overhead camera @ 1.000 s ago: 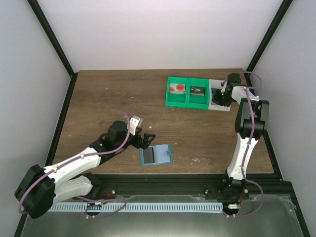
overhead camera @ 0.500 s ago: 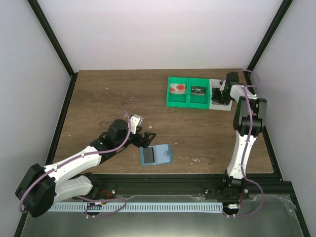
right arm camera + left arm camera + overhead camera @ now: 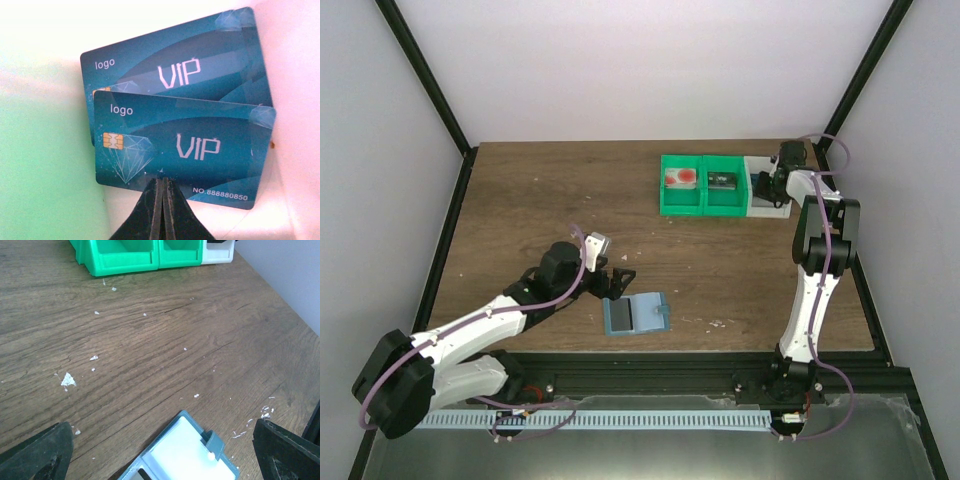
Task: Take the credit cards out of the card holder
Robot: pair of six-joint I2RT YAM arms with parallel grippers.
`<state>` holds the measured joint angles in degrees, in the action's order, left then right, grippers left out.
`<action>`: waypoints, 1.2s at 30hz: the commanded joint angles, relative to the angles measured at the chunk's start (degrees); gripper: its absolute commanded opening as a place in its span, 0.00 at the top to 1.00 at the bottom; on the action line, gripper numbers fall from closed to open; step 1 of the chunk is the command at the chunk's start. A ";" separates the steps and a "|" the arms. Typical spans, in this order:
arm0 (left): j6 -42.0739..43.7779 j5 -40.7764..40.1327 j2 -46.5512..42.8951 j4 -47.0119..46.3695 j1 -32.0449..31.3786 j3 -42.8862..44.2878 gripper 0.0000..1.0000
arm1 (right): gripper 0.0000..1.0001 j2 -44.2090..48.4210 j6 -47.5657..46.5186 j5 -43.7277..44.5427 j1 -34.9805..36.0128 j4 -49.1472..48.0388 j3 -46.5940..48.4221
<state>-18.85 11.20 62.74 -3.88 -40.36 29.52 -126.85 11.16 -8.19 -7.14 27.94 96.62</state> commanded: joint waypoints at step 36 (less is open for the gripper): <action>-18.92 20.42 10.50 -3.22 6.43 -6.00 0.20 | 0.78 50.23 23.02 -12.67 32.53 -11.35 -46.68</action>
<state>-35.59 28.88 75.00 -3.64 -34.11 25.47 -78.78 27.42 -18.65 17.76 20.78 53.65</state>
